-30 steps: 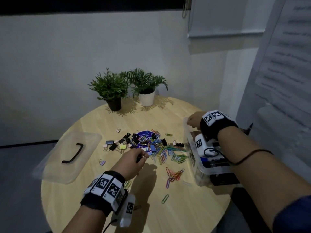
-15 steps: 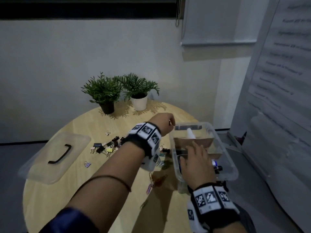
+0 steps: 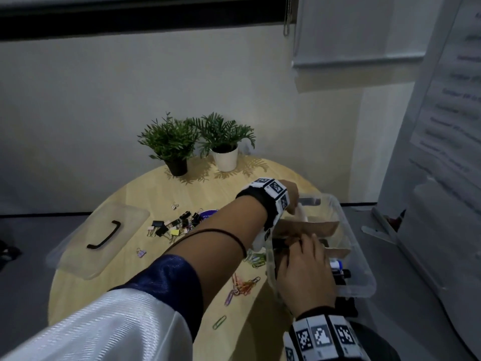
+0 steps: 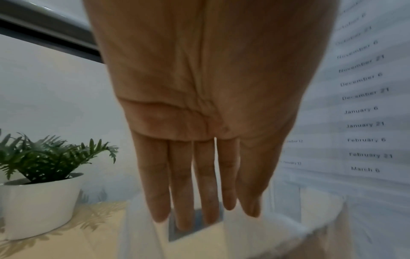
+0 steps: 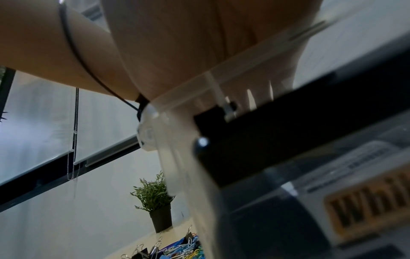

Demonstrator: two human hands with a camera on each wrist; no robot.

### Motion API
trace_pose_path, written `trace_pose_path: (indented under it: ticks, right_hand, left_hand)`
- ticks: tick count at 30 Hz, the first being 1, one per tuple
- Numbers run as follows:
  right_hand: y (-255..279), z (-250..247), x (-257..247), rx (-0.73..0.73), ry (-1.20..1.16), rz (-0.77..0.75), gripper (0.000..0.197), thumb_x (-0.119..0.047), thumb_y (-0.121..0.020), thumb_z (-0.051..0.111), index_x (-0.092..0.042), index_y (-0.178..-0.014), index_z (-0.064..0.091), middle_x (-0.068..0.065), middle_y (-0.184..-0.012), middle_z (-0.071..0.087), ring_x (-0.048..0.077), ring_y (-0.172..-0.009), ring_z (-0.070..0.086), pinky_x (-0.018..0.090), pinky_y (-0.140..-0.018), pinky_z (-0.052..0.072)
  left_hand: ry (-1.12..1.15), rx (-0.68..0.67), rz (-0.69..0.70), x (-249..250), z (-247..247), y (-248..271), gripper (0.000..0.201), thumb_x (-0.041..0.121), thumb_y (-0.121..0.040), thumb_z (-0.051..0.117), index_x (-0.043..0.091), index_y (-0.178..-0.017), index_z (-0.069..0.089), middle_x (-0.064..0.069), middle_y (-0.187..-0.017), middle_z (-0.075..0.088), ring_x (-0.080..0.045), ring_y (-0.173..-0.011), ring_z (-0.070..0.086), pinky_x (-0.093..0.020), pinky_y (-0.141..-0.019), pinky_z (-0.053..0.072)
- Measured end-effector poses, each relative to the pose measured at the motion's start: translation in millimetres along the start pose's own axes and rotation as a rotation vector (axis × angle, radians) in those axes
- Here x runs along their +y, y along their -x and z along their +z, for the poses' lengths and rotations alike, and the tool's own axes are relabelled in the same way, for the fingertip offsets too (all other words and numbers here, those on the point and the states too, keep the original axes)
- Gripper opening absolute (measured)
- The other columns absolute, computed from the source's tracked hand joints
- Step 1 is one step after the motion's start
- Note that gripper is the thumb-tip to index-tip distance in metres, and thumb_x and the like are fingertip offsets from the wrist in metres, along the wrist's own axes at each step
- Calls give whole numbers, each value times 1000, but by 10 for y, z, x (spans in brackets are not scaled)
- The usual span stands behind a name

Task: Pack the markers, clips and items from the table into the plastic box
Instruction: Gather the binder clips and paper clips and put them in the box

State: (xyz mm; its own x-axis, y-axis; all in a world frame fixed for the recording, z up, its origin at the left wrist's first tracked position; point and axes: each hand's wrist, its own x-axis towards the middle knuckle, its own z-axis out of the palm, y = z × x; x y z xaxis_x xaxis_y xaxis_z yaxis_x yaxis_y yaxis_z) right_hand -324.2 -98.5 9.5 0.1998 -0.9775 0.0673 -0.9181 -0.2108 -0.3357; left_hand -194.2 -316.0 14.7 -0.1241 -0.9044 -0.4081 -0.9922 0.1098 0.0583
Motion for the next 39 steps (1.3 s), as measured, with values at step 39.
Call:
trace_pose_path:
  ticks: [39]
  right_hand:
    - [-1076,1006,-829,-227,205,186,18,1,-89,47,-2,-100,60,17,-115,55,34,-105,57,39,-85,52]
  left_hand:
    - [522,138,-393,-2048,1837,2657,21,28,-82,69,23,-97,56,4,-102,46,-16,-94,53,-25,-87,45]
